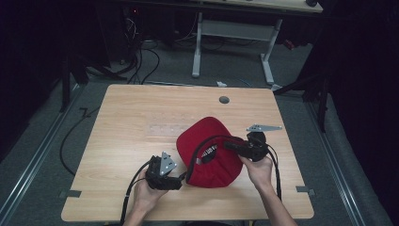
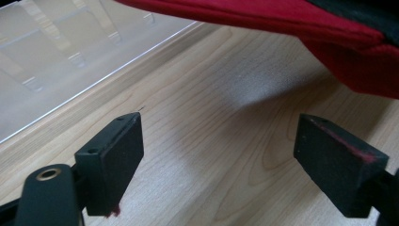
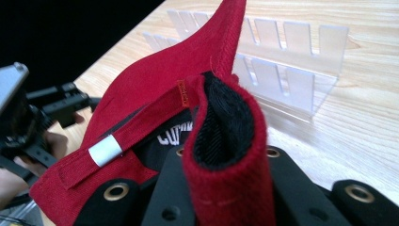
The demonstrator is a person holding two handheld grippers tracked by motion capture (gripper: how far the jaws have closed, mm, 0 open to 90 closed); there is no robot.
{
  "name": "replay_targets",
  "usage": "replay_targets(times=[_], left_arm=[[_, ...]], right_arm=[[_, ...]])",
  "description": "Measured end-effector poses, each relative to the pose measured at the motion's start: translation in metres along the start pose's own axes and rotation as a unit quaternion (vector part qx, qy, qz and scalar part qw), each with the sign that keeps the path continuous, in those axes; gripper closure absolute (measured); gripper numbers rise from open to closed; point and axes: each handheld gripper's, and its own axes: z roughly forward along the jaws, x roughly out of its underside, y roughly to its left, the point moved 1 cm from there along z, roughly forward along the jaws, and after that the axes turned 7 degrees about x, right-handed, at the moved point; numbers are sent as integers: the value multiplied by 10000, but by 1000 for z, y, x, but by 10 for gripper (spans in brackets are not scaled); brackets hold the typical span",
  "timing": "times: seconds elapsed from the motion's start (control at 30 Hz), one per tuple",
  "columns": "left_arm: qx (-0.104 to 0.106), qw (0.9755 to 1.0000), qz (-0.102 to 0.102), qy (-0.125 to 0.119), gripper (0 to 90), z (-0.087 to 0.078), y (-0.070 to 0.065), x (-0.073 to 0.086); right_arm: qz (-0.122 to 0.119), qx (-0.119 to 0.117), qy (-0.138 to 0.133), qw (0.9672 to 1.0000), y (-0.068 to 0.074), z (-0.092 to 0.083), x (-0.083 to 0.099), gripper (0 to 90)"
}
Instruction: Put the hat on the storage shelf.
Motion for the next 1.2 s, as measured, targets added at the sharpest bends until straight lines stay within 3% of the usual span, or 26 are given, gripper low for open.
replay_targets(times=[0.27,0.37,0.4,0.43,0.5,0.83,1.03,1.2], left_arm=[[91,9998,24,-150,151,1,-8,-8],[77,9995,109,-300,143,-4,-11,-13],[77,9995,109,-300,143,-4,-11,-13],[102,9992,137,-371,143,-5,-12,-16],[127,9991,134,-388,143,-7,-13,-18],[248,9981,306,-478,145,-12,-17,-26],[397,9974,304,-521,146,-16,-21,-29],[493,9967,461,-441,152,-20,-27,-31]], right_arm=[[46,75,118,9999,4,8,-1,850],[-204,376,251,9988,9,12,2,850],[-204,376,251,9988,9,12,2,850],[-385,574,376,9969,15,13,6,850],[-490,682,409,9956,18,13,7,849],[-634,790,673,9926,22,12,8,847],[-671,718,832,9917,23,11,9,846],[-663,627,911,9916,25,8,10,845]])
